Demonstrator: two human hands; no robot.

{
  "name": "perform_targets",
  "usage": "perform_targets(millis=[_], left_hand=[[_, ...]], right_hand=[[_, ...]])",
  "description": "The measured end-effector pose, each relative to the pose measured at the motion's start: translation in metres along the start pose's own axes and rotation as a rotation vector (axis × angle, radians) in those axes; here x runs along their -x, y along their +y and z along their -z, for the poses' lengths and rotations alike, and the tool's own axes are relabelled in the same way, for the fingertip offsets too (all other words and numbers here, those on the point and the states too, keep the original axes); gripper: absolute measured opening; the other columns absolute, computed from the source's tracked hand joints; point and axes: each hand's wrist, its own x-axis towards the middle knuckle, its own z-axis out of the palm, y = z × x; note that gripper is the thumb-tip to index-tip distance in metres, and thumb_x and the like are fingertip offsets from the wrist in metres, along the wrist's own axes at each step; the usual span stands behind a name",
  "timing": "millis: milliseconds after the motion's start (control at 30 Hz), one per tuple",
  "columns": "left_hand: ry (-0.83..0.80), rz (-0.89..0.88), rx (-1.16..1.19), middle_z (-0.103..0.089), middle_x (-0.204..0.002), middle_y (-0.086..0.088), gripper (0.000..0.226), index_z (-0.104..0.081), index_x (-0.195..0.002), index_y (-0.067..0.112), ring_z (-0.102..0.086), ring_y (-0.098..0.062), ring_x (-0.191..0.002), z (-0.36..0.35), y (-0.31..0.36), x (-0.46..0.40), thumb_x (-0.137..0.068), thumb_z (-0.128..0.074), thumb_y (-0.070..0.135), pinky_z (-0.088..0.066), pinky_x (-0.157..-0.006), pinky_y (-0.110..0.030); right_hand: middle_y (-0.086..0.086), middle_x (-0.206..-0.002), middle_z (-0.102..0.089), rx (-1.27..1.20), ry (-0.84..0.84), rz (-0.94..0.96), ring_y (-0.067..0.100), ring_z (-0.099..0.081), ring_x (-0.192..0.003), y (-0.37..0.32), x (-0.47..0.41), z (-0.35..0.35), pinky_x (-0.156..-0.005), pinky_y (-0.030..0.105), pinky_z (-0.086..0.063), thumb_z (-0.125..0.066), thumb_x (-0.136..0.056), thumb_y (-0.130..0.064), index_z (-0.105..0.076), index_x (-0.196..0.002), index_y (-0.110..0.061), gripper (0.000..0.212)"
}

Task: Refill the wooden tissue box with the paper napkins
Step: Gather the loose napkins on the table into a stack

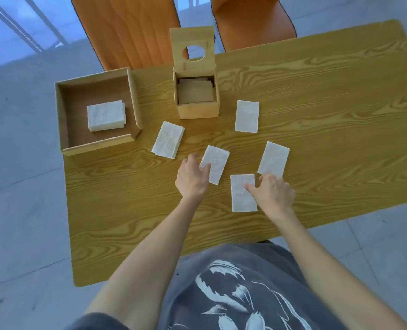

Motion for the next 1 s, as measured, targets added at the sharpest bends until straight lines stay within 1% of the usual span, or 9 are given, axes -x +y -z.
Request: perform_targets(millis=[167, 300, 500, 600, 700, 733, 800, 867, 1000], left_hand=[[0.010, 0.059, -0.083, -0.056, -0.126, -0.005, 0.056, -0.051, -0.134, 0.022, -0.054, -0.026, -0.117, -0.007, 0.006, -0.003, -0.085, -0.067, 0.045, -0.051, -0.086, -0.043], [-0.006, 0.110, -0.078, -0.056, -0.125, -0.005, 0.052, -0.053, -0.127, 0.020, -0.053, -0.026, -0.117, -0.009, 0.008, -0.010, -0.083, -0.072, 0.040, -0.051, -0.089, -0.042], [-0.015, 0.175, -0.017, -0.054, -0.122, -0.004, 0.038, -0.058, -0.118, 0.021, -0.053, -0.025, -0.114, -0.009, 0.007, -0.011, -0.085, -0.072, 0.033, -0.050, -0.085, -0.040], [0.003, 0.132, 0.031, -0.058, -0.116, -0.001, 0.033, -0.056, -0.114, 0.020, -0.058, -0.024, -0.106, -0.008, 0.004, -0.006, -0.084, -0.070, 0.026, -0.050, -0.079, -0.038], [-0.009, 0.139, 0.145, -0.066, -0.107, 0.004, 0.038, -0.052, -0.120, 0.022, -0.064, -0.021, -0.091, -0.004, -0.002, 0.003, -0.085, -0.063, 0.020, -0.048, -0.069, -0.036], [-0.024, 0.144, 0.200, -0.066, -0.104, 0.005, 0.042, -0.050, -0.125, 0.024, -0.064, -0.021, -0.089, -0.003, -0.005, 0.006, -0.085, -0.062, 0.019, -0.049, -0.070, -0.035], [-0.052, 0.130, 0.290, -0.065, -0.101, 0.007, 0.047, -0.050, -0.133, 0.024, -0.065, -0.019, -0.090, -0.001, -0.011, 0.009, -0.087, -0.062, 0.022, -0.052, -0.076, -0.035], [-0.075, 0.103, 0.330, -0.069, -0.107, 0.002, 0.041, -0.057, -0.131, 0.017, -0.066, -0.017, -0.097, -0.001, -0.018, 0.008, -0.091, -0.063, 0.025, -0.054, -0.084, -0.035], [-0.148, 0.149, 0.459, -0.072, -0.114, -0.003, 0.033, -0.067, -0.123, 0.011, -0.066, -0.016, -0.103, -0.003, -0.026, 0.007, -0.093, -0.062, 0.024, -0.054, -0.090, -0.031]], right_hand=[[0.009, -0.110, -0.068, -0.039, -0.022, -0.094, 0.033, -0.067, -0.099, -0.003, 0.001, -0.011, -0.072, 0.038, -0.050, -0.069, -0.078, -0.062, -0.063, -0.113, -0.009, 0.064], [0.006, -0.108, -0.068, -0.096, -0.047, -0.106, 0.029, -0.067, -0.096, -0.005, -0.004, -0.014, -0.070, 0.035, -0.048, -0.071, -0.077, -0.061, -0.069, -0.102, -0.015, 0.053], [0.003, -0.098, -0.069, -0.189, -0.049, -0.087, 0.027, -0.066, -0.090, -0.006, -0.003, -0.016, -0.065, 0.032, -0.045, -0.073, -0.081, -0.050, -0.060, -0.094, -0.019, 0.037], [0.002, -0.096, -0.069, -0.245, -0.070, -0.079, 0.027, -0.065, -0.088, -0.005, -0.005, -0.018, -0.065, 0.033, -0.045, -0.074, -0.081, -0.045, -0.056, -0.100, -0.019, 0.038], [0.000, -0.099, -0.070, -0.350, -0.094, -0.067, 0.025, -0.065, -0.093, 0.000, -0.006, -0.019, -0.067, 0.033, -0.047, -0.077, -0.081, -0.036, -0.056, -0.113, -0.016, 0.043], [0.000, -0.096, -0.071, -0.393, -0.098, -0.047, 0.025, -0.066, -0.092, 0.001, -0.007, -0.020, -0.067, 0.033, -0.048, -0.077, -0.081, -0.034, -0.060, -0.110, -0.015, 0.039], [-0.001, -0.078, -0.069, -0.456, -0.123, 0.003, 0.022, -0.065, -0.079, 0.003, -0.009, -0.020, -0.059, 0.031, -0.044, -0.074, -0.084, -0.029, -0.067, -0.086, -0.012, 0.019], [-0.001, -0.066, -0.063, -0.532, -0.163, 0.029, 0.020, -0.061, -0.067, 0.006, -0.010, -0.019, -0.053, 0.030, -0.040, -0.070, -0.088, -0.026, -0.064, -0.068, -0.013, 0.024], [0.005, -0.089, -0.074, -0.845, -0.254, -0.044, 0.023, -0.071, -0.086, 0.006, -0.013, -0.020, -0.077, 0.046, -0.060, -0.068, -0.091, -0.025, -0.069, -0.085, -0.018, 0.009]])
